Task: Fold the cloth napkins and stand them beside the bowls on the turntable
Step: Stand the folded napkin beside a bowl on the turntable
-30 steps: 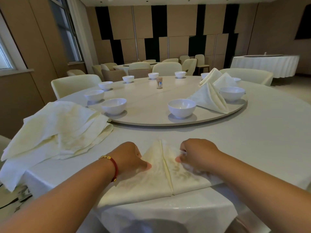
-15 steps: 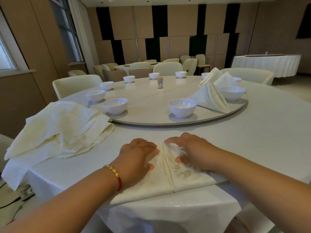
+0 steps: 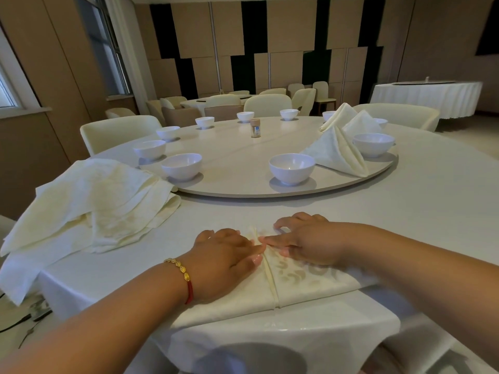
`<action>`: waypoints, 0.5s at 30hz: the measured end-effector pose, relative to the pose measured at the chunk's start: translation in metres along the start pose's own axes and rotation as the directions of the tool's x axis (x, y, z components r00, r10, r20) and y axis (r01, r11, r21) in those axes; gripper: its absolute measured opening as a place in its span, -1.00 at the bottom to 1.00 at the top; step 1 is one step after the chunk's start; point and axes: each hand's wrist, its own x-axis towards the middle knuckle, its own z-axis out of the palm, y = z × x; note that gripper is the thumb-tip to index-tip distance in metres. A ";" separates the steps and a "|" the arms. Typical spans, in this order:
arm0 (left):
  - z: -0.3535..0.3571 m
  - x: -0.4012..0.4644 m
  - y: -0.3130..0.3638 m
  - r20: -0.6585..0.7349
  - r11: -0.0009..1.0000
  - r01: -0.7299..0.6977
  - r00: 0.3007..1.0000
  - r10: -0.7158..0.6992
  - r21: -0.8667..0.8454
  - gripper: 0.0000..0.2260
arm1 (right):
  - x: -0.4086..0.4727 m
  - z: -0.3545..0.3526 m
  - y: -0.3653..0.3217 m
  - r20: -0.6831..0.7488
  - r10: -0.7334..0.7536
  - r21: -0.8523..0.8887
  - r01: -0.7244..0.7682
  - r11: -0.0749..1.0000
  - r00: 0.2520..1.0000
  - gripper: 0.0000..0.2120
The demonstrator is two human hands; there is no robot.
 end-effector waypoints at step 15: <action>0.006 -0.005 0.002 0.010 0.999 -0.012 1.000 0.012 0.034 -0.33 | 0.081 -0.022 -0.012 -0.242 -0.197 0.104 0.227 0.968 0.950 -0.78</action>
